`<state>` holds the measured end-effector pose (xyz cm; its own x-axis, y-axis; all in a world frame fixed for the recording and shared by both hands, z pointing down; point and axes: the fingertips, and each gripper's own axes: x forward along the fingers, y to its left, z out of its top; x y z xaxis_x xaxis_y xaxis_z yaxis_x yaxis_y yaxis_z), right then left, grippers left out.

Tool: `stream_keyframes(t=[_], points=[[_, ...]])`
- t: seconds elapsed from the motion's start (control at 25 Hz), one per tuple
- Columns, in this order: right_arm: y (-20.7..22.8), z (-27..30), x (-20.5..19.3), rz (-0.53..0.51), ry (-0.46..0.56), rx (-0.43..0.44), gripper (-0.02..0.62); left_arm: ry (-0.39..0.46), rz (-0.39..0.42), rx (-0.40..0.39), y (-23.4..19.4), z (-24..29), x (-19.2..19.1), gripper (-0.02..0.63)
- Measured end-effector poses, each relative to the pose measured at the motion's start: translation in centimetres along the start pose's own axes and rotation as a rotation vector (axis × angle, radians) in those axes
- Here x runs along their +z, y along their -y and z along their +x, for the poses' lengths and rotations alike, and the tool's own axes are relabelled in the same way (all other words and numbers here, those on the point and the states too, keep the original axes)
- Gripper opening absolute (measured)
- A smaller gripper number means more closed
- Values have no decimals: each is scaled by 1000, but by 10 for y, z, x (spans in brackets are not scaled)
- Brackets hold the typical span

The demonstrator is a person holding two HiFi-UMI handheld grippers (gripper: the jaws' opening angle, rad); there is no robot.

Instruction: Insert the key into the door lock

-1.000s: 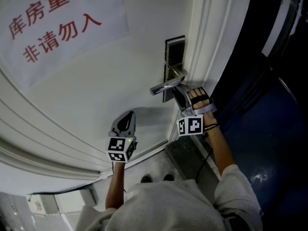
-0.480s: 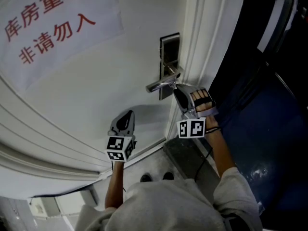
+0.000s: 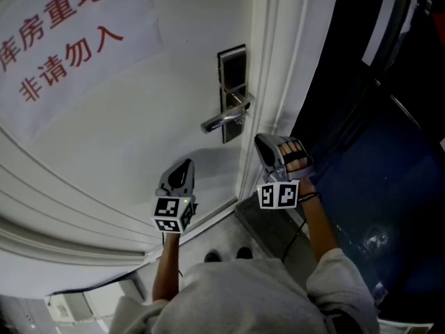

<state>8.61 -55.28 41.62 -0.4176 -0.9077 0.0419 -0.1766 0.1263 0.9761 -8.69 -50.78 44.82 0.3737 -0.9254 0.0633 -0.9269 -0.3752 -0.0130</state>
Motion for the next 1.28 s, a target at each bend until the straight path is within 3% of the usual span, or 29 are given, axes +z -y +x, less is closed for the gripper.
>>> stream_keyframes(t=[0.36, 0.96, 1.28], points=[[-6, -9, -7, 109, -22, 6, 31, -1, 8, -19, 3, 5, 0, 17], [-6, -41, -46, 859, -55, -16, 24, -2, 7, -51, 11, 15, -1, 17], [-23, -70, -78, 1096, -136, -72, 23, -11, -1, -78, 21, 23, -8, 17]])
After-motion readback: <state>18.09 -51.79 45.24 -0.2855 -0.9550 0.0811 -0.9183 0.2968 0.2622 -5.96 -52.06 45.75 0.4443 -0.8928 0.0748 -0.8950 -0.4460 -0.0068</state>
